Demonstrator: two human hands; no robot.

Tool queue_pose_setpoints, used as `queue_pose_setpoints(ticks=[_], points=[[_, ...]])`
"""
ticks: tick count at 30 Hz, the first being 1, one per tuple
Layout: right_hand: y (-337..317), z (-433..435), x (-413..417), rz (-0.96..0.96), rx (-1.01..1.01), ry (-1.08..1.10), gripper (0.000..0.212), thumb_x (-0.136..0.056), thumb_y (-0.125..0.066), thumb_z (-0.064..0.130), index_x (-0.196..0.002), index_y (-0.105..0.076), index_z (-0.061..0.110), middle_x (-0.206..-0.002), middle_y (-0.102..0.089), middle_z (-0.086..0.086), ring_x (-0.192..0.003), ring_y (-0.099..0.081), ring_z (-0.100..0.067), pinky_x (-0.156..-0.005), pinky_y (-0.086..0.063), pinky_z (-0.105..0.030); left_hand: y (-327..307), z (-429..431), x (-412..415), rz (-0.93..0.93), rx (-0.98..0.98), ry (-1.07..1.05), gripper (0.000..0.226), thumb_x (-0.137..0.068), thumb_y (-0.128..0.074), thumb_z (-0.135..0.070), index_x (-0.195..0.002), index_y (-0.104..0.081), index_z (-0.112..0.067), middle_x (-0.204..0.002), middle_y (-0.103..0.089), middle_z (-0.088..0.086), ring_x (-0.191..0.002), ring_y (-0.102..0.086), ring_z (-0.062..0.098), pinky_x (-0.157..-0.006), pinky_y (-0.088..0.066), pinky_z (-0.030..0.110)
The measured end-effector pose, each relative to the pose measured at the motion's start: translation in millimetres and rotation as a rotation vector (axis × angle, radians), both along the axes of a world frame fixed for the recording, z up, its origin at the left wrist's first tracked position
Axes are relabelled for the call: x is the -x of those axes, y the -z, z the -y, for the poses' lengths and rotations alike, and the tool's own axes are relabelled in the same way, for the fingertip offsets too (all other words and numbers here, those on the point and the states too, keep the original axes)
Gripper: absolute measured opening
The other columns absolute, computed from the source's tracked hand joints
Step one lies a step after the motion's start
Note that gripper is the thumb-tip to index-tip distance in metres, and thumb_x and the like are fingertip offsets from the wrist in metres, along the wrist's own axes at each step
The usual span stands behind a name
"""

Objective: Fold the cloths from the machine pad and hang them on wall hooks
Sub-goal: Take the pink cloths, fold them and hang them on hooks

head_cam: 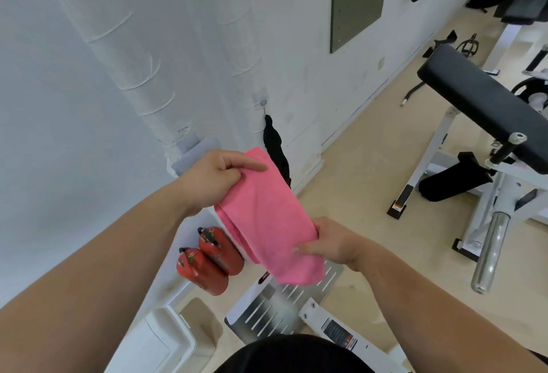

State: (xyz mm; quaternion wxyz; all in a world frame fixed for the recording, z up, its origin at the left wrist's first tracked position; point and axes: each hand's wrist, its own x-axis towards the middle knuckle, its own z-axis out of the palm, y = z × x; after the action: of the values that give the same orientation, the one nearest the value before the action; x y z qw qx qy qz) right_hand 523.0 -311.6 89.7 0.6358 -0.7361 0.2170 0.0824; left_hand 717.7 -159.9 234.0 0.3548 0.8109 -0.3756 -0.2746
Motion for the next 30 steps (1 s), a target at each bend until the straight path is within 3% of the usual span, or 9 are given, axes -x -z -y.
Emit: queue_pose_setpoints(ticks=[2, 4, 7, 10, 13, 17, 22, 27, 30], points=[[3.1, 3.9, 1.5, 0.012, 0.030, -0.020, 0.048, -0.082, -0.082, 0.020, -0.128, -0.065, 0.019, -0.119, -0.072, 0.004, -0.107, -0.069, -0.014, -0.095, -0.056, -0.033, 4.3, -8.4, -6.0, 0.007, 0.003, -0.081, 0.063, -0.092, -0.036, 0.008, -0.107, -0.078, -0.037, -0.127, -0.064, -0.016, -0.104, -0.064, 0.017, -0.084, -0.054, 0.030], [5.7, 10.7, 4.6, 0.022, 0.051, -0.007, 0.050, -0.080, -0.084, 0.017, -0.126, -0.065, 0.019, -0.117, -0.072, 0.003, -0.105, -0.069, -0.015, -0.091, -0.057, -0.029, 9.0, -18.8, -12.3, 0.015, 0.018, -0.180, 0.064, -0.093, -0.035, 0.007, -0.111, -0.076, -0.038, -0.124, -0.061, -0.018, -0.094, -0.062, 0.011, -0.071, -0.052, 0.018], [12.0, 25.3, 11.8, 0.014, 0.070, 0.076, 0.027, -0.082, -0.081, 0.015, -0.109, -0.074, 0.016, -0.105, -0.076, -0.003, -0.100, -0.072, -0.022, -0.091, -0.058, -0.033, 17.9, -35.5, -21.9, 0.022, 0.060, -0.315, 0.065, -0.092, -0.035, 0.008, -0.109, -0.073, -0.042, -0.118, -0.061, -0.019, -0.083, -0.056, 0.008, -0.061, -0.045, 0.012], [16.1, 32.5, 16.8, 0.083, -0.156, 0.285, 0.019, -0.091, -0.071, 0.010, -0.110, -0.072, 0.009, -0.108, -0.077, -0.008, -0.105, -0.072, -0.027, -0.096, -0.057, -0.041, 32.2, -52.8, -28.1, -0.046, 0.118, -0.403, 0.067, -0.091, -0.036, 0.011, -0.112, -0.071, -0.042, -0.117, -0.063, -0.008, -0.075, -0.053, 0.009, -0.058, -0.043, 0.014], [9.9, 30.4, 15.2, 0.194, -0.365, 0.493, 0.024, -0.099, -0.061, 0.013, -0.122, -0.065, 0.015, -0.117, -0.075, -0.002, -0.108, -0.071, -0.020, -0.091, -0.057, -0.040, 46.4, -67.9, -26.9, -0.098, 0.158, -0.417, 0.070, -0.091, -0.040, 0.010, -0.109, -0.072, -0.049, -0.120, -0.065, -0.002, -0.080, -0.052, 0.015, -0.069, -0.040, 0.029], [0.6, 23.3, 7.9, 0.241, -0.247, 0.545, 0.019, -0.103, -0.056, 0.021, -0.119, -0.061, 0.028, -0.111, -0.074, 0.007, -0.096, -0.072, -0.010, -0.070, -0.059, -0.032, 60.9, -82.6, -18.6, -0.151, 0.214, -0.453, 0.071, -0.092, -0.046, 0.008, -0.113, -0.071, -0.054, -0.127, -0.066, -0.003, -0.090, -0.055, 0.018, -0.081, -0.043, 0.036], [-1.6, 15.2, -9.5, 0.288, -0.001, 0.602, 0.024, -0.100, -0.059, 0.021, -0.124, -0.057, 0.019, -0.113, -0.070, -0.002, -0.105, -0.068, -0.023, -0.084, -0.057, -0.041, 73.7, -99.1, 1.3, -0.204, 0.234, -0.532, 0.069, -0.093, -0.046, 0.010, -0.117, -0.071, -0.049, -0.122, -0.066, -0.004, -0.088, -0.057, 0.018, -0.083, -0.046, 0.037], [-14.1, -15.9, -33.1, 0.315, 0.121, 0.484, 0.009, -0.097, -0.064, 0.030, -0.103, -0.057, 0.032, -0.092, -0.067, -0.013, -0.079, -0.064, -0.022, -0.070, -0.052, -0.045, 82.5, -111.0, 35.3, -0.254, 0.242, -0.560, 0.059, -0.097, -0.048, 0.009, -0.123, -0.069, -0.039, -0.112, -0.068, 0.001, -0.075, -0.063, 0.012, -0.069, -0.055, 0.025], [-25.4, -47.8, -51.3, 0.359, 0.109, 0.388, 0.008, -0.096, -0.066, 0.032, -0.098, -0.058, 0.031, -0.087, -0.067, -0.017, -0.069, -0.061, -0.021, -0.062, -0.051, -0.047, 87.0, -115.9, 47.4, -0.270, 0.248, -0.559, 0.051, -0.098, -0.055, 0.000, -0.122, -0.070, -0.042, -0.129, -0.067, -0.011, -0.102, -0.064, 0.000, -0.096, -0.050, 0.024]])
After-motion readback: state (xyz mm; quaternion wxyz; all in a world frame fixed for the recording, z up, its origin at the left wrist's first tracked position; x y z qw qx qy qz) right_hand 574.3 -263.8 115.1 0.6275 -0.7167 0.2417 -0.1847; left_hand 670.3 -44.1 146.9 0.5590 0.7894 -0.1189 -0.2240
